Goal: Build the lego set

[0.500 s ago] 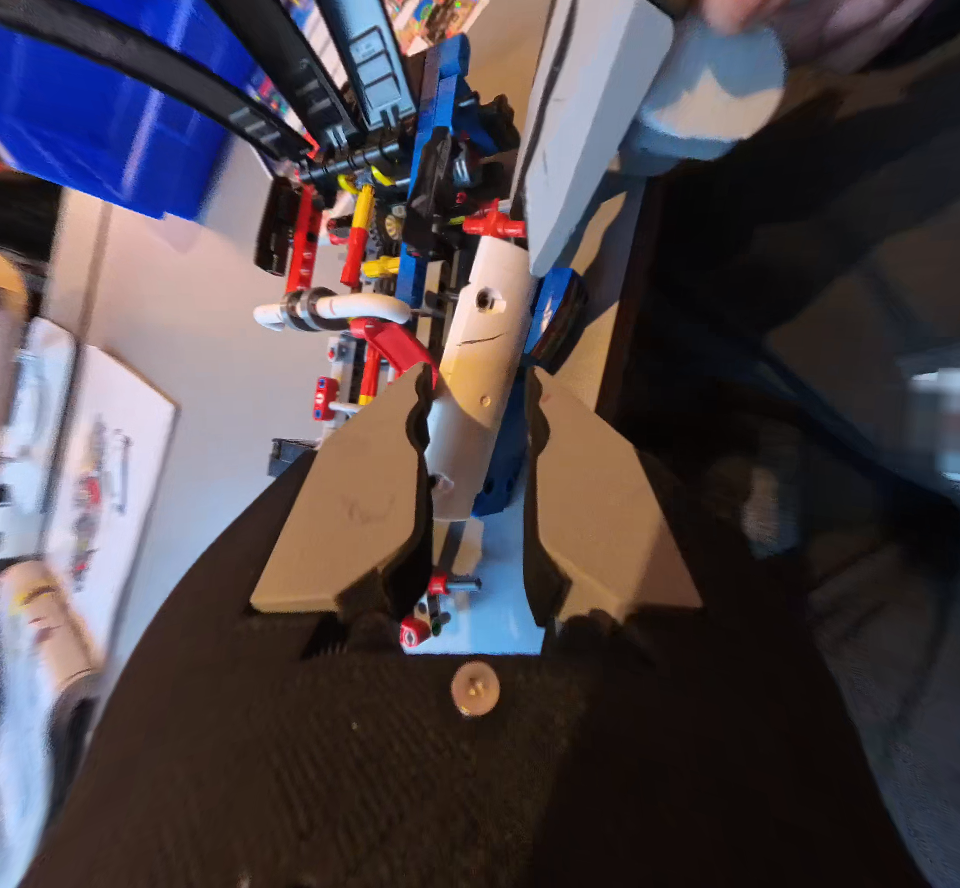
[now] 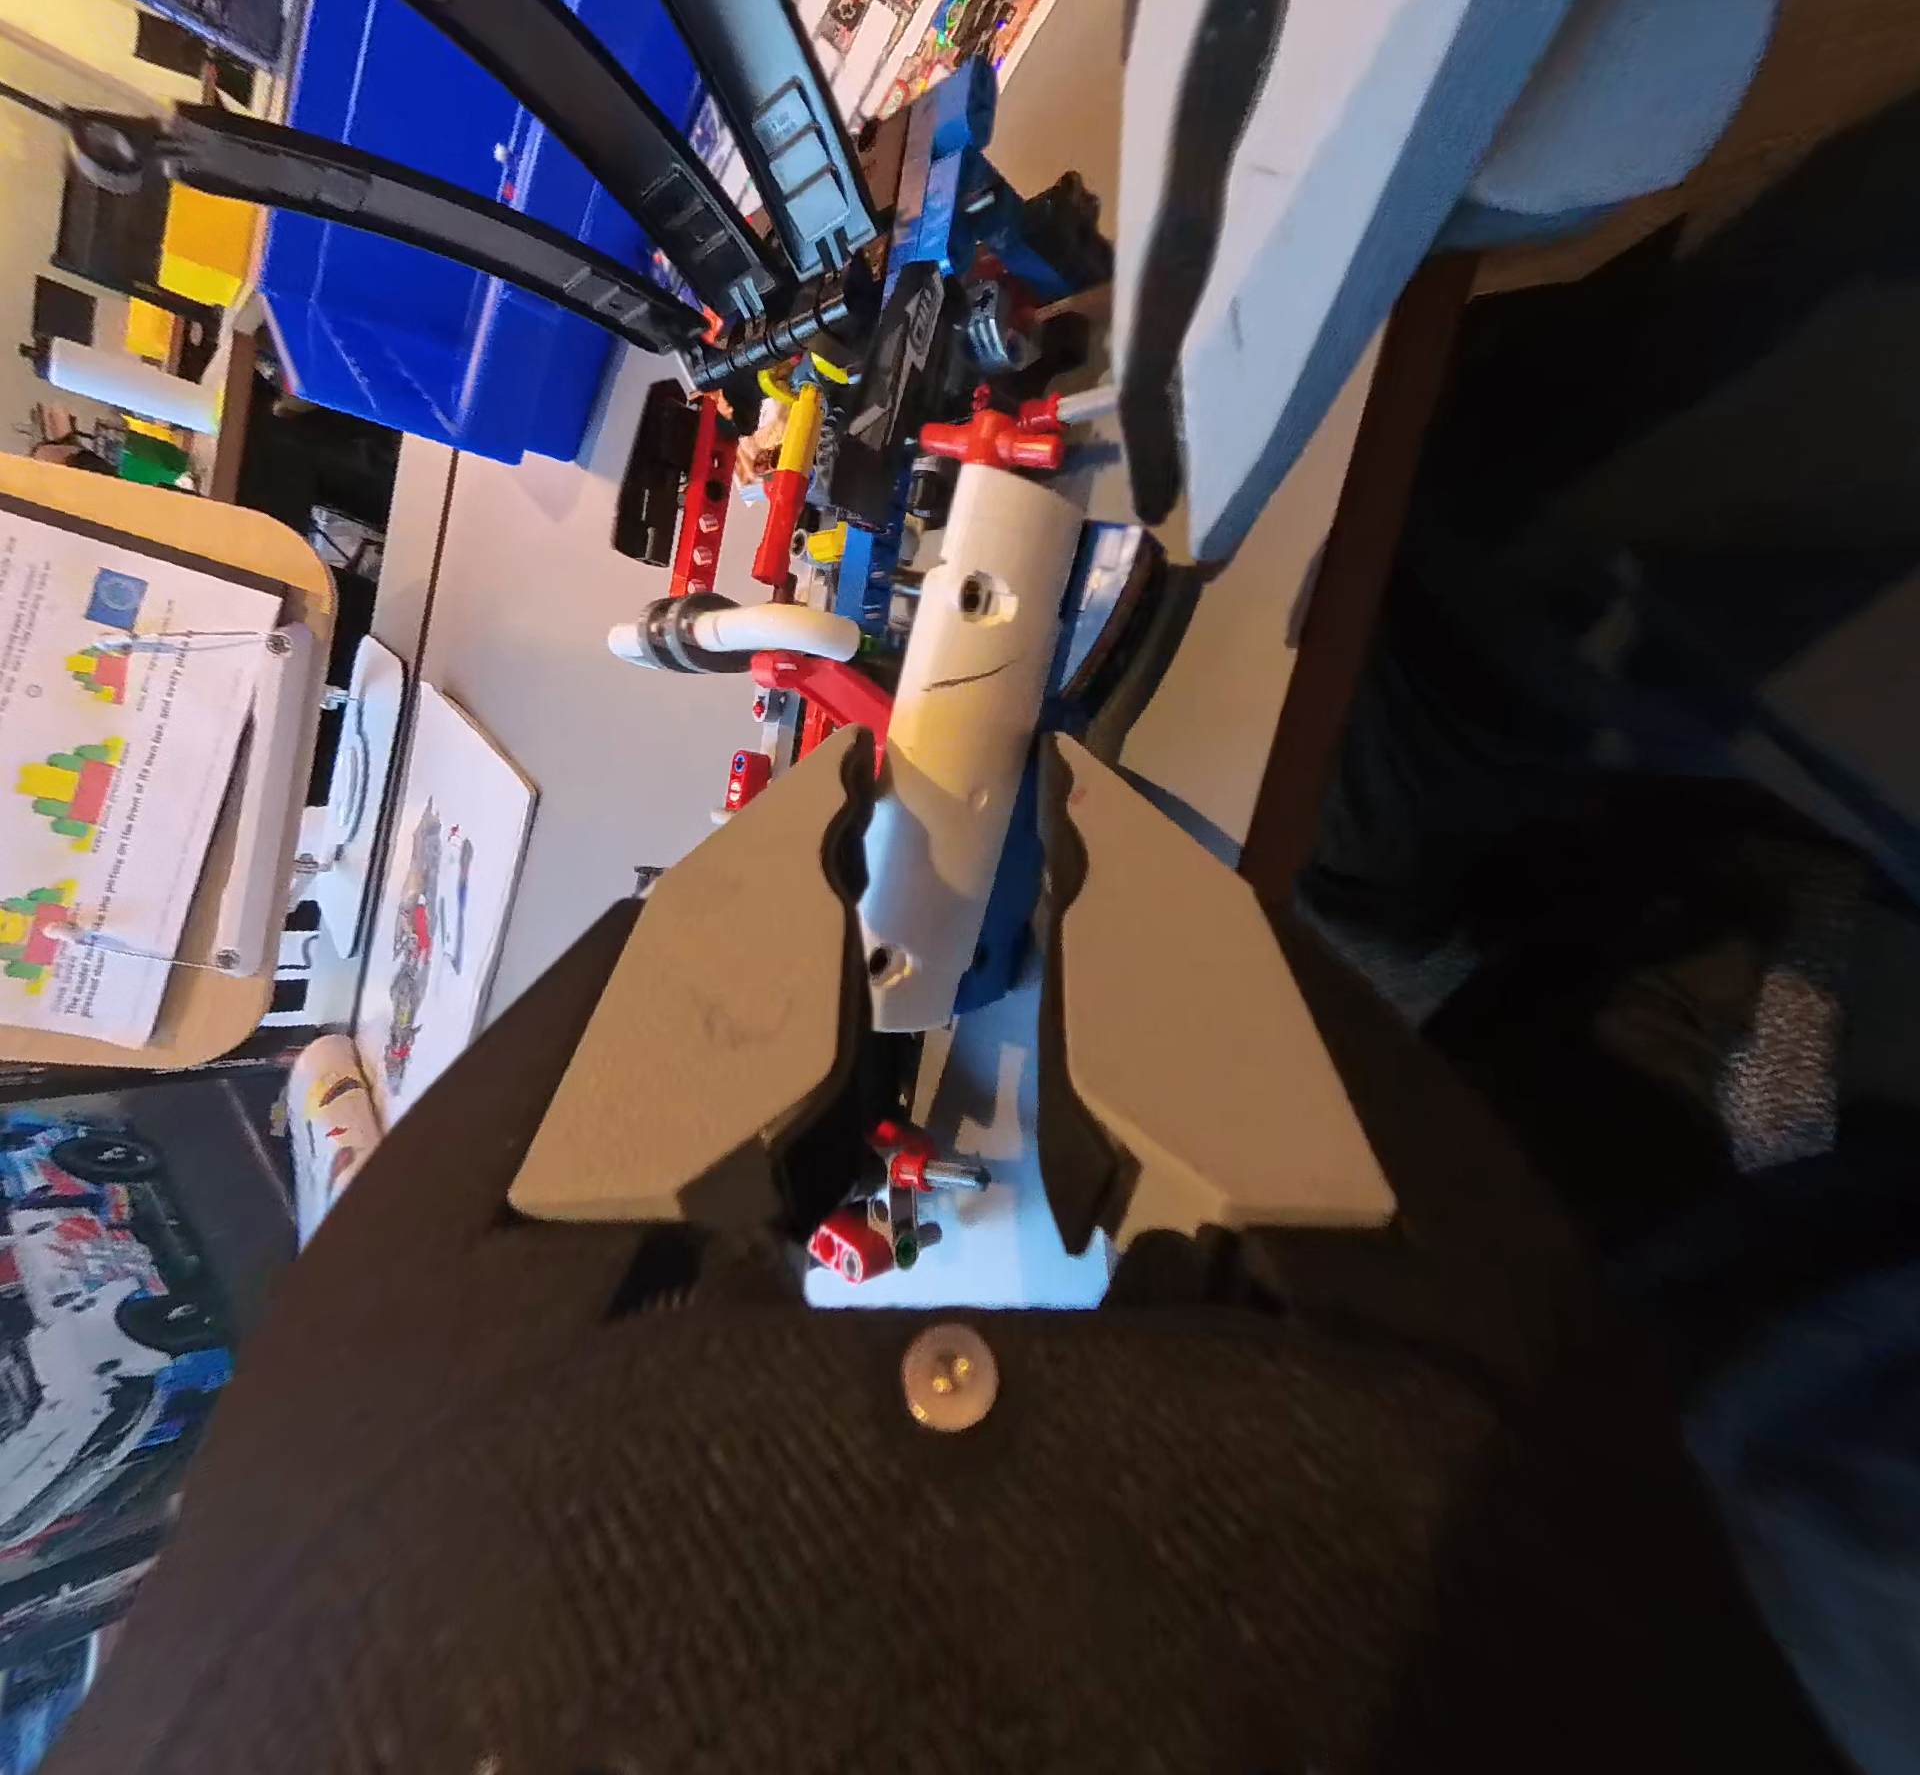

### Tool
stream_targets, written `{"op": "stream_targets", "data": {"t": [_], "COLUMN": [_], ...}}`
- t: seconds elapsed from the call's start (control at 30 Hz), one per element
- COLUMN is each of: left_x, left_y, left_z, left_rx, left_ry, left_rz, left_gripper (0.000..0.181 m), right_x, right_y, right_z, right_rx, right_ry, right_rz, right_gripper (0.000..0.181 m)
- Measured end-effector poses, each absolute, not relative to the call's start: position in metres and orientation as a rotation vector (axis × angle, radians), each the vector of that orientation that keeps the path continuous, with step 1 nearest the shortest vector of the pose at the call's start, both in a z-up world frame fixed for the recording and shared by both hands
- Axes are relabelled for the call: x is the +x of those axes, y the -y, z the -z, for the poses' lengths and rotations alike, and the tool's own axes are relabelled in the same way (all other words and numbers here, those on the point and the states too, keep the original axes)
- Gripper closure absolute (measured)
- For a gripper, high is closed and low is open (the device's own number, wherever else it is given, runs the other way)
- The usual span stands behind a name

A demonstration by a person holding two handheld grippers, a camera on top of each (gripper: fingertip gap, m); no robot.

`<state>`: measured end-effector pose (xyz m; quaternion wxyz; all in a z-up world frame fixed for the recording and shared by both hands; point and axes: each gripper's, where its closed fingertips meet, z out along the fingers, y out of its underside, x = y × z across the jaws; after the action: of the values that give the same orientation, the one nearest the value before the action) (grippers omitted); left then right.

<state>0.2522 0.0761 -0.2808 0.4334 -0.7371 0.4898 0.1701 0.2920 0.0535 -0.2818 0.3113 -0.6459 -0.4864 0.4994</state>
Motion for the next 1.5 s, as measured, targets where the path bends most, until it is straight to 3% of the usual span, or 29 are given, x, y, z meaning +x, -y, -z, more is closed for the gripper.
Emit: {"op": "stream_targets", "data": {"t": [0.07,0.3,0.83,1.5], "left_x": [0.252,0.252,0.237,0.226], "left_y": [-0.076,-0.070,-0.059,-0.042], "left_z": [0.280,0.279,0.282,0.283], "left_rx": [-1.850,-1.841,-1.854,-1.833], "left_ry": [-1.212,-1.287,-1.369,-1.520], "left_rz": [-0.405,-0.419,-0.452,-0.492], "left_gripper": [0.155,0.162,0.176,0.176], "right_x": [0.292,0.290,0.279,0.269], "right_y": [-0.054,-0.053,-0.039,-0.027], "right_z": [0.282,0.276,0.279,0.283], "right_rx": [-1.687,-1.628,-1.517,-1.418], "right_ry": [1.285,1.248,1.372,1.494], "right_rz": [-1.321,-1.424,-1.318,-1.196], "right_gripper": [0.171,0.173,0.168,0.163]}}
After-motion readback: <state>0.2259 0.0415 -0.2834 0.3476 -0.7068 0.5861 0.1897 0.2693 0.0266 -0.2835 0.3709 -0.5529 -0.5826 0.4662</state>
